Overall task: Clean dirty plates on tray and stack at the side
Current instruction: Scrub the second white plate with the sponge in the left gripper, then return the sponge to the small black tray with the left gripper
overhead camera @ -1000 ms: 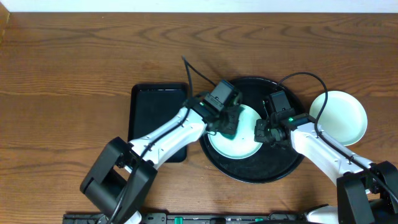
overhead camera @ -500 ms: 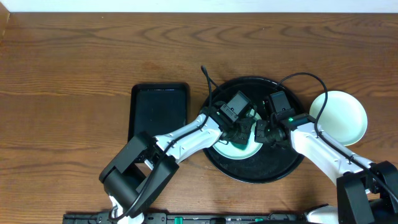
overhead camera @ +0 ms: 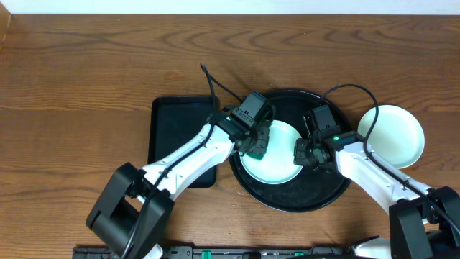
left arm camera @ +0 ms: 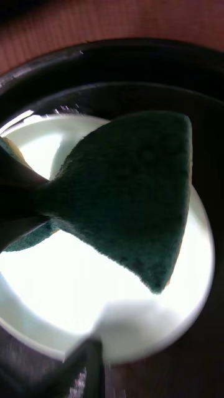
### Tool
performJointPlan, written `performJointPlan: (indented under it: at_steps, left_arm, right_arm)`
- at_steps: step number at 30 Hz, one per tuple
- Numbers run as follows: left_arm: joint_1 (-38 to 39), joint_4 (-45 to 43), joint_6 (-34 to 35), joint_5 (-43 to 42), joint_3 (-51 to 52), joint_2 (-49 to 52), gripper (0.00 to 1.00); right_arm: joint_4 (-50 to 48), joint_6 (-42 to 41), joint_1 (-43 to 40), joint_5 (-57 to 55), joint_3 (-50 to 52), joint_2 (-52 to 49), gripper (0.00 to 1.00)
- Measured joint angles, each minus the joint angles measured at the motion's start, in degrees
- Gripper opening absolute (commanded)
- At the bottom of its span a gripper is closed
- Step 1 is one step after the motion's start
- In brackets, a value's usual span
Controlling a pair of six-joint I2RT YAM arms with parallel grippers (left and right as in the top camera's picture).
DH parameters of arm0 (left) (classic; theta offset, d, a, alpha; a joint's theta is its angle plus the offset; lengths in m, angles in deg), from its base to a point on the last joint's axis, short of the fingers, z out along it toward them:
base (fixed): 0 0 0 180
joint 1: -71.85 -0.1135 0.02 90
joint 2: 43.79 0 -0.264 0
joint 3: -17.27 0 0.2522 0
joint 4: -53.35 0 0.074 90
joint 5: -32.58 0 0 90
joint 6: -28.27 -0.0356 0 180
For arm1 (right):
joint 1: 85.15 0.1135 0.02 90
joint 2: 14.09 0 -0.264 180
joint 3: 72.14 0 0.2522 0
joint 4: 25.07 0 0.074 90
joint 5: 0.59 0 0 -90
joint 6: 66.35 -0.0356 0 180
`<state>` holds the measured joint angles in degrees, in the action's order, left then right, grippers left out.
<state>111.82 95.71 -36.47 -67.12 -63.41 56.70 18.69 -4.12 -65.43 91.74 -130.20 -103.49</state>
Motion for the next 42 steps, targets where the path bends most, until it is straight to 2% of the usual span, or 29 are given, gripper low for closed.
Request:
performJointPlan:
  at_steps: [5,13,22,27,33,38,42]
  left_arm:
    - [1.6,-2.2,0.3,-0.6,0.0,0.6,0.08]
    - [5.2,-5.2,0.4,-3.7,0.0,7.2,0.08]
    - [4.2,1.6,0.4,2.5,-0.7,6.8,0.08]
    - [0.0,4.3,-1.9,2.0,-0.2,2.0,0.08]
    - [-4.9,6.7,-4.2,0.7,0.0,-9.7,0.07]
    - [-16.0,12.0,-6.6,-1.5,0.5,-12.2,0.07]
    - [-24.0,12.1,-8.1,-3.4,2.5,-12.1,0.07]
  right_arm:
    - [0.0,0.0,0.0,0.0,0.0,0.0,0.01]
    - [0.2,0.0,0.0,-0.2,0.0,0.0,0.01]
    - [0.2,0.0,0.0,0.0,0.0,0.0,0.01]
    - [-0.6,-0.3,0.0,0.1,0.0,0.0,0.01]
    - [-1.8,-0.3,0.0,-0.3,0.0,0.0,0.01]
    - [-3.3,1.1,0.0,-1.1,0.1,1.7,0.01]
    - [-3.6,3.9,0.0,-4.0,0.1,7.3,0.01]
